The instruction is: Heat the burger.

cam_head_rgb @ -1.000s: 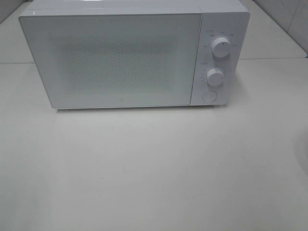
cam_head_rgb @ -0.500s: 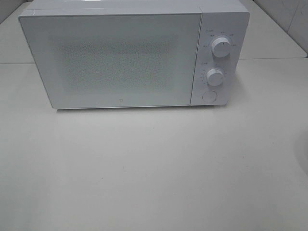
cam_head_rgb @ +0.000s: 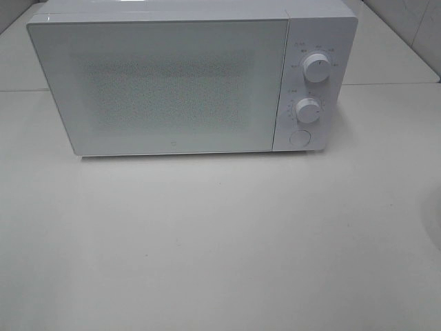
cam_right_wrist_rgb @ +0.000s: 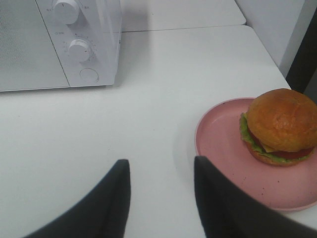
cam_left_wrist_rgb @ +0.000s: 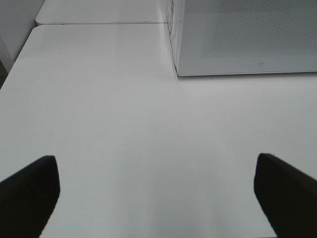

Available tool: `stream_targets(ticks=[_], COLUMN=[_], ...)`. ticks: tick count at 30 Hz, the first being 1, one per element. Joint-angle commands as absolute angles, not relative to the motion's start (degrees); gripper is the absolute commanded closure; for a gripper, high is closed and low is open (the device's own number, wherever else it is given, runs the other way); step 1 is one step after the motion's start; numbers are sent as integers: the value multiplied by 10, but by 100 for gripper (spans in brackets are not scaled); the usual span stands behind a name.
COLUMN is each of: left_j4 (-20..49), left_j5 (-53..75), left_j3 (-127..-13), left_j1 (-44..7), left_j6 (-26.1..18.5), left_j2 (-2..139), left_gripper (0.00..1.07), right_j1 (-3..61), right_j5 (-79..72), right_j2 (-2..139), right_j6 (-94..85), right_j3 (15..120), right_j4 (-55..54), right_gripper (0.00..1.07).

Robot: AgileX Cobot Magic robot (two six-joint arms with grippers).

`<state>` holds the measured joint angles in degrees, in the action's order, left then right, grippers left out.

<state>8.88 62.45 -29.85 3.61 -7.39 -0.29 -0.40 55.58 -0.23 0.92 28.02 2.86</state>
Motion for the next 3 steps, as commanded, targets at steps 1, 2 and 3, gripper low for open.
stream_targets(ticks=[1, 2, 3], left_j4=[91, 91, 91], left_j5=[617, 617, 617], left_j3=[-298, -298, -298], left_j1=[34, 34, 34], left_j6=[-74, -74, -74], left_j2=[-16, -15, -15], left_gripper=[4, 4, 4], right_j1=[-7, -7, -7], right_j5=[552, 552, 552], right_j2=[-19, -19, -19], right_j6=[10, 10, 10], right_j3=[280, 280, 280], right_j4=[29, 29, 29], right_gripper=[63, 63, 63])
